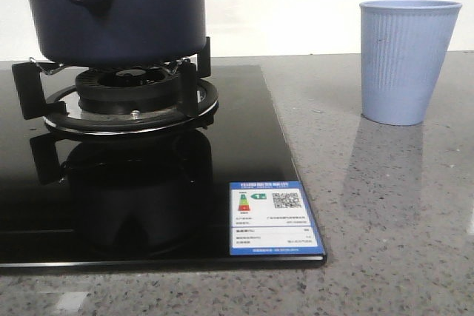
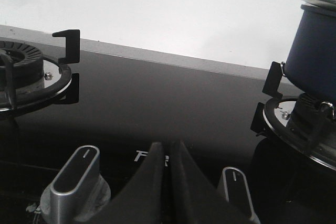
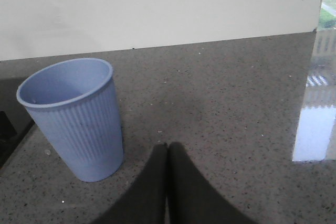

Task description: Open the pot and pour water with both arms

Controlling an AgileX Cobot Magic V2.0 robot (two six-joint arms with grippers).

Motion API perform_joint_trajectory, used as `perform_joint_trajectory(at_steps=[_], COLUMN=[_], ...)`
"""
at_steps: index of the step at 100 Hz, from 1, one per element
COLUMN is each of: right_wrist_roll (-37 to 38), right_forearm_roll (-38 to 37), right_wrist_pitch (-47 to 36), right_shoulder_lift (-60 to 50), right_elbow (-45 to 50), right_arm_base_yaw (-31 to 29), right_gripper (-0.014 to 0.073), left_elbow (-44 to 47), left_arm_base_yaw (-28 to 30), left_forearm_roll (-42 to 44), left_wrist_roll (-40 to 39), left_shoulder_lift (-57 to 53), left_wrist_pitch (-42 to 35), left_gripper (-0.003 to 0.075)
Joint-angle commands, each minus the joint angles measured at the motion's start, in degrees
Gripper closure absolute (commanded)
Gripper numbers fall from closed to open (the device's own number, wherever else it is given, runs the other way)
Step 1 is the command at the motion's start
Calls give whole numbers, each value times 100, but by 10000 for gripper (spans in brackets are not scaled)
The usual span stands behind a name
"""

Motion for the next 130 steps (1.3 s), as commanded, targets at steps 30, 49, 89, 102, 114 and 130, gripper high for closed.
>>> perform_joint_trajectory(at_steps=[30,49,89,102,114,130], right_wrist_roll=[4039,8395,8845,8845,8845,8845], right_forearm_roll=[-4243,-8524,-9098,-9098,-9098,-9063], right_wrist_pitch=[-42,-300,-1605,-1605,-926,-802], right_shoulder_lift=[-22,-112,-1687,-2423,-3054,-3045], right_elbow=[-678,-725,1105,1684,1698,1708], right_arm_base_yaw=[20,39,666,765,765,765], right_gripper=[667,667,667,667,667,667], left_elbow=[189,189,189,189,189,189], left_arm_base_yaw=[-51,-51,-51,-51,-51,-51], left_forearm_roll=[-56,-56,-56,-56,-56,-56], left_wrist_roll=[-54,-54,-54,-54,-54,-54], left_shoulder_lift=[-156,-156,-156,-156,-156,-156], left_wrist_pitch=[-424,-424,-424,-424,-424,-424], left_gripper=[739,739,739,739,739,739])
